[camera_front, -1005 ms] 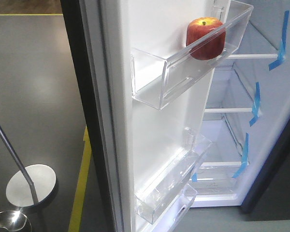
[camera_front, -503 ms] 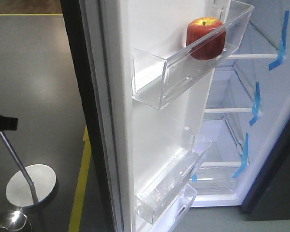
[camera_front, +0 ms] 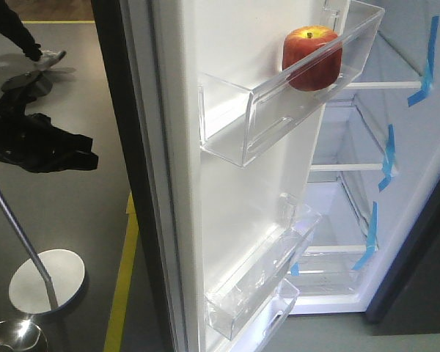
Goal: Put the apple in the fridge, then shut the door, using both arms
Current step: 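Extend the left gripper to the outer edge of the refrigerator door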
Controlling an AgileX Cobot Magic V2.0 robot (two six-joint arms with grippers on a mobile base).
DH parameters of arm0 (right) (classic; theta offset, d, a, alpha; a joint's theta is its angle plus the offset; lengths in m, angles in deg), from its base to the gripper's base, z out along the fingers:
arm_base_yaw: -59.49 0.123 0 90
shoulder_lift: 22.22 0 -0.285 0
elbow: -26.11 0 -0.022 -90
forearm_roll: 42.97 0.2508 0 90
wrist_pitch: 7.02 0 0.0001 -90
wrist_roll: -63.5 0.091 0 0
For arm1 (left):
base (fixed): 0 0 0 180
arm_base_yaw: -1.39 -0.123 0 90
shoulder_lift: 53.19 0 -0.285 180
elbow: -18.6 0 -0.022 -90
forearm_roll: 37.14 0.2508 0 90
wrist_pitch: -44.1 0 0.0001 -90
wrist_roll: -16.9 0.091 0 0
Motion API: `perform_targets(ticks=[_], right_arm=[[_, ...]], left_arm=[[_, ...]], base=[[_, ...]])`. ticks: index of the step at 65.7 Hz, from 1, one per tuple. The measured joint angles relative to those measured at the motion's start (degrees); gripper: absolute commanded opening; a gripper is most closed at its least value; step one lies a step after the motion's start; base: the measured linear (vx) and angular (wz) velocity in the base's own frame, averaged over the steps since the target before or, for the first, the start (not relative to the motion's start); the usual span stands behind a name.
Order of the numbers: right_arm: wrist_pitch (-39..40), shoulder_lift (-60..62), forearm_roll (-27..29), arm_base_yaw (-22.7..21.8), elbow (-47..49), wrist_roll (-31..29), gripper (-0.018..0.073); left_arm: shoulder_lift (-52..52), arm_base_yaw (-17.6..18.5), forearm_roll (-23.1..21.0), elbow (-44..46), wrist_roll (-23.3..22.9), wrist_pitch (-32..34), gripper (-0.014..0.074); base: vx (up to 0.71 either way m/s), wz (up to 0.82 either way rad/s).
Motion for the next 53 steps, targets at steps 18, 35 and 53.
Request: perform_targets(ticks=[18,35,53], right_arm=[[-0.05,0.0,0.0,0.0,0.0,0.0,0.0587],[-0.05,0.0,0.0,0.0,0.0,0.0,0.0587],[-0.11,0.0,0.0,0.0,0.0,0.0,0.0587]], left_arm=[[6.36,0.0,-16.38,3.13,8.75,-4.97,-0.0006],[8.37,1.58,-23.53,3.13,12.87,-11.56,-0.0006],[8.37,5.87,-24.3,3.13,14.27,-14.61,-0.0006]], base=[[0.0,0.0],[0.0,0.0],[0.0,0.0]])
